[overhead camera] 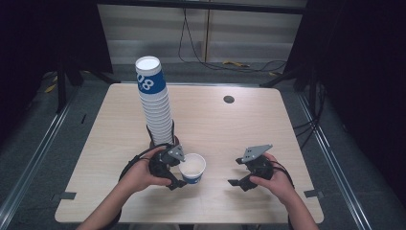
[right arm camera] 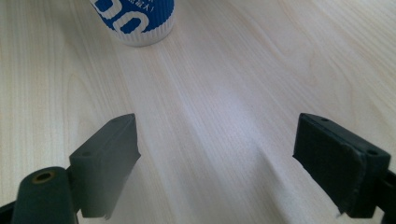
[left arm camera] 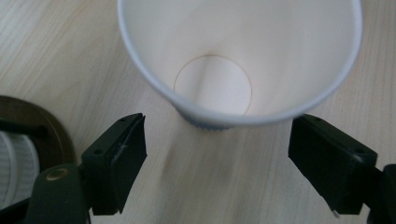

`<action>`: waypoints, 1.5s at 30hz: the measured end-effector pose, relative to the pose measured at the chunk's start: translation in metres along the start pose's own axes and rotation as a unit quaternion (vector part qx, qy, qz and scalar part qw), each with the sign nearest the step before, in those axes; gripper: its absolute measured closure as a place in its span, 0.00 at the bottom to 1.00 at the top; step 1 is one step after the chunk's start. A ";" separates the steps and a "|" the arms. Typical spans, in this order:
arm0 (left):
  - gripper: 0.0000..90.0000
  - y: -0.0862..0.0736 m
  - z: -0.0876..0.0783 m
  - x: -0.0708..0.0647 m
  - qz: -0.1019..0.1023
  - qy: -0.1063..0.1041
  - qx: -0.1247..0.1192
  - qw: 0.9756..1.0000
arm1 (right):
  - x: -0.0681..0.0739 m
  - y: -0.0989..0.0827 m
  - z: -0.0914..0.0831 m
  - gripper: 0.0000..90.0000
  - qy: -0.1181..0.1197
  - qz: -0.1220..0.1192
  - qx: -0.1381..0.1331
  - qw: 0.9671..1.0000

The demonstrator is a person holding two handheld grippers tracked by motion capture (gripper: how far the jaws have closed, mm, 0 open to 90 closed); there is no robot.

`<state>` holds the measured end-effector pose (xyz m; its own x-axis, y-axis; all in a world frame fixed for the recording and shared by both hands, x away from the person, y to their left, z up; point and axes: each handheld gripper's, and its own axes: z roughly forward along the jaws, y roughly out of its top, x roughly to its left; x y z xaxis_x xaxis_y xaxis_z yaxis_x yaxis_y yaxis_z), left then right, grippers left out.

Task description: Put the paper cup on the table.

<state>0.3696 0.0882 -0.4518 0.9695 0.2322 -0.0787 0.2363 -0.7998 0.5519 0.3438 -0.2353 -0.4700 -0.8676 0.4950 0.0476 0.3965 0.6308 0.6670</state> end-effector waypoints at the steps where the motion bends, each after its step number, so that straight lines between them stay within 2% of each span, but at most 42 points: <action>1: 0.21 -0.003 -0.001 0.000 -0.003 0.001 -0.001 1.000 | 0.000 0.000 0.000 0.15 0.000 0.000 0.000 1.000; 4: 0.21 -0.011 -0.004 0.002 -0.006 0.003 -0.003 1.000 | 0.002 -0.002 0.001 0.15 0.000 -0.001 0.007 1.000; 11: 0.21 -0.029 -0.010 0.005 -0.029 0.015 -0.016 0.999 | 0.001 0.000 0.002 0.15 0.001 -0.001 0.004 1.000; 19: 0.20 -0.048 -0.019 0.005 -0.032 0.029 -0.022 0.999 | 0.001 0.002 0.005 0.15 0.008 -0.007 0.000 1.000; 22: 0.20 -0.056 -0.022 0.006 -0.039 0.034 -0.018 0.998 | 0.002 -0.002 0.004 0.15 0.006 -0.006 0.004 1.000; 26: 0.20 -0.066 -0.025 0.007 -0.048 0.034 -0.026 0.998 | 0.003 -0.005 -0.001 0.15 0.003 -0.003 0.003 1.000; 27: 0.20 -0.068 -0.026 0.008 -0.054 0.040 -0.025 0.997 | 0.003 -0.005 -0.002 0.15 0.003 -0.003 0.002 1.000; 28: 0.20 -0.070 -0.027 0.009 -0.050 0.044 -0.024 0.997 | 0.003 -0.005 -0.002 0.15 0.000 -0.001 0.003 1.000; 29: 0.20 -0.071 -0.027 0.008 -0.058 0.045 -0.028 0.997 | 0.003 -0.004 -0.002 0.15 0.000 -0.002 0.003 1.000; 31: 0.20 -0.074 -0.029 0.009 -0.057 0.048 -0.030 0.997 | 0.003 -0.004 -0.002 0.15 0.000 -0.004 0.001 1.000; 38: 0.20 -0.085 -0.032 0.015 -0.075 0.054 -0.056 0.994 | 0.003 -0.004 0.000 0.15 0.003 -0.008 0.010 1.000; 41: 0.20 -0.090 -0.033 0.016 -0.070 0.053 -0.048 0.995 | 0.004 -0.003 0.000 0.15 0.002 -0.009 0.009 1.000; 45: 0.20 -0.100 -0.036 0.018 -0.085 0.054 -0.053 0.994 | 0.005 -0.002 0.000 0.15 0.004 -0.010 0.007 1.000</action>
<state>0.3610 0.1919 -0.4788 0.9024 0.4211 -0.0910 0.3814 -0.6825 0.6235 0.3388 -0.2341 -0.4710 -0.8772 0.4785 0.0403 0.3839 0.6485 0.6573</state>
